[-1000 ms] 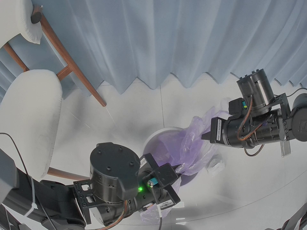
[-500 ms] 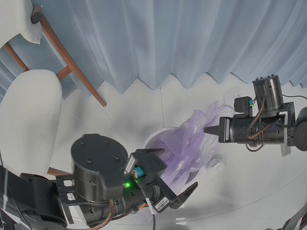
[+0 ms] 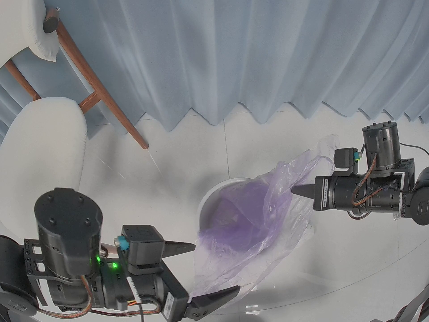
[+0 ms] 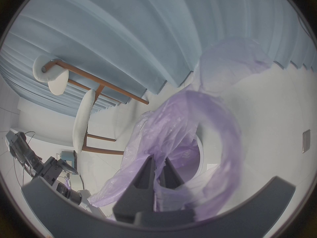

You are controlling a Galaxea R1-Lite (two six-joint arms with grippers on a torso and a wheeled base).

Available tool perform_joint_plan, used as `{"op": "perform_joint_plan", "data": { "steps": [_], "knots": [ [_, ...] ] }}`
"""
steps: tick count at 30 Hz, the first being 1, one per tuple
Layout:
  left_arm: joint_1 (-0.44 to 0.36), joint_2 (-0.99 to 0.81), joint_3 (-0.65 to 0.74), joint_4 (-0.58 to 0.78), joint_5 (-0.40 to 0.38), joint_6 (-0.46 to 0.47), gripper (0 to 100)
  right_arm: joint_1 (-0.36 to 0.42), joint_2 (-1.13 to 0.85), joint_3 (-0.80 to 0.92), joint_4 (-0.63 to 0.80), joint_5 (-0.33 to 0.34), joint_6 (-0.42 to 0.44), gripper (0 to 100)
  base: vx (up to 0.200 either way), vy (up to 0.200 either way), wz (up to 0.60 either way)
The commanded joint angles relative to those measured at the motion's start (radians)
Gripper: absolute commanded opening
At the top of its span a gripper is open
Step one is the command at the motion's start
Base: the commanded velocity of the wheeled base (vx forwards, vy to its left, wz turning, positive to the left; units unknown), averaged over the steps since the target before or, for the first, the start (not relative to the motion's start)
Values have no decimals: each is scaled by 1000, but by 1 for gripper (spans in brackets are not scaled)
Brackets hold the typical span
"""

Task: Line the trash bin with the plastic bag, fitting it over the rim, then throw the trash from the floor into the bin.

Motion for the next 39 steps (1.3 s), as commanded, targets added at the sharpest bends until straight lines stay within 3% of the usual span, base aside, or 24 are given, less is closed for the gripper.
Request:
{"op": "perform_joint_plan", "data": {
  "steps": [1,3,9,15,23,39],
  "knots": [
    [75,-17,125,-135,-118,-44,100,-2,2,4,-7,-3,6,0,0,0,0],
    [87,-18,148,-173,-147,-84,100,-2,4,8,-7,-6,6,0,0,0,0],
    [133,28,148,-195,-101,-98,100,-2,-2,13,-7,-14,15,0,0,0,0],
    [118,92,159,-279,-120,-90,100,1,-1,21,-7,-23,47,0,0,0,0],
    [116,194,168,-297,-124,66,100,9,7,13,-7,-23,45,0,0,0,0],
    [121,434,154,-546,-160,75,100,13,15,-7,-8,-23,44,0,0,0,0]
  ]
}}
